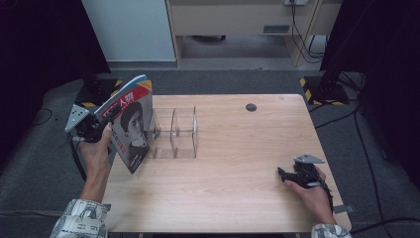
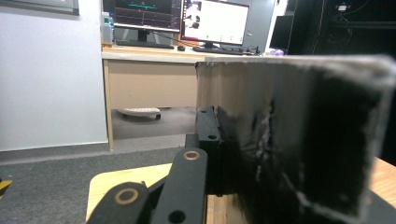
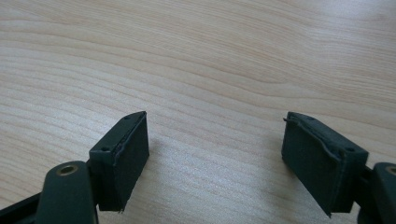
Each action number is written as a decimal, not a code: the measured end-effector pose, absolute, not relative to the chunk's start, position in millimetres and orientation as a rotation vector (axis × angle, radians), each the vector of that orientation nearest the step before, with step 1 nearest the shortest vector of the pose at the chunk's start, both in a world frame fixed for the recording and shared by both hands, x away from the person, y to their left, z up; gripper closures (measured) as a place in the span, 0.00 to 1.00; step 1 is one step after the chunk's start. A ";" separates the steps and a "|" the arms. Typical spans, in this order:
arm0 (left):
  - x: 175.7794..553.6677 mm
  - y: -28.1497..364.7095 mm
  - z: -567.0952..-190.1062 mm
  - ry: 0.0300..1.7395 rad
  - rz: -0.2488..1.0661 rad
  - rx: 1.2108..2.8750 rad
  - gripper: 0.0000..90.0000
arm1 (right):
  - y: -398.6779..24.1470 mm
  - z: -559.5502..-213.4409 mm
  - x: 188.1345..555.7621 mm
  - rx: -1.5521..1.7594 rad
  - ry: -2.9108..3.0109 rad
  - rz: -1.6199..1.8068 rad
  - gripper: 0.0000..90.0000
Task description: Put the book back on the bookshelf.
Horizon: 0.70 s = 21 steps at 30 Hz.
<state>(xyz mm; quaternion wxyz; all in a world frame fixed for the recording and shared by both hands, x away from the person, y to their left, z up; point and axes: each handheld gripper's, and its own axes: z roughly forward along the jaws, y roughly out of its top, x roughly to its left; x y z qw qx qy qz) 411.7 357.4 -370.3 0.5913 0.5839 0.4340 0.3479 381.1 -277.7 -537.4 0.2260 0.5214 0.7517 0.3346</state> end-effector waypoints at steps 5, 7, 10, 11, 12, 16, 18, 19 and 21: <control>411.3 358.0 -372.0 1.014 0.810 1.352 0.96 | -277.7 -537.6 381.0 1.433 2.073 0.924 0.26; 411.1 357.9 -372.3 1.013 0.810 1.352 0.96 | -277.7 -537.6 380.9 1.433 2.074 0.924 0.26; 410.7 357.8 -372.5 1.013 0.810 1.351 0.96 | -277.7 -537.6 380.9 1.432 2.074 0.924 0.26; 410.5 357.8 -372.6 1.012 0.810 1.352 0.96 | -277.7 -537.6 380.8 1.432 2.075 0.925 0.26; 410.2 357.6 -372.7 1.012 0.812 1.352 0.96 | -277.7 -537.6 380.8 1.432 2.075 0.925 0.26; 409.6 358.1 -373.1 1.016 0.812 1.349 0.96 | -277.7 -537.6 380.6 1.430 2.076 0.925 0.26; 409.0 358.9 -373.5 1.018 0.816 1.351 0.96 | -277.7 -537.7 380.5 1.429 2.076 0.924 0.26; 408.6 359.4 -373.9 1.021 0.816 1.349 0.96 | -277.7 -537.7 380.5 1.428 2.076 0.924 0.26; 407.6 360.3 -375.1 1.025 0.816 1.339 0.96 | -277.6 -537.7 380.3 1.428 2.078 0.926 0.26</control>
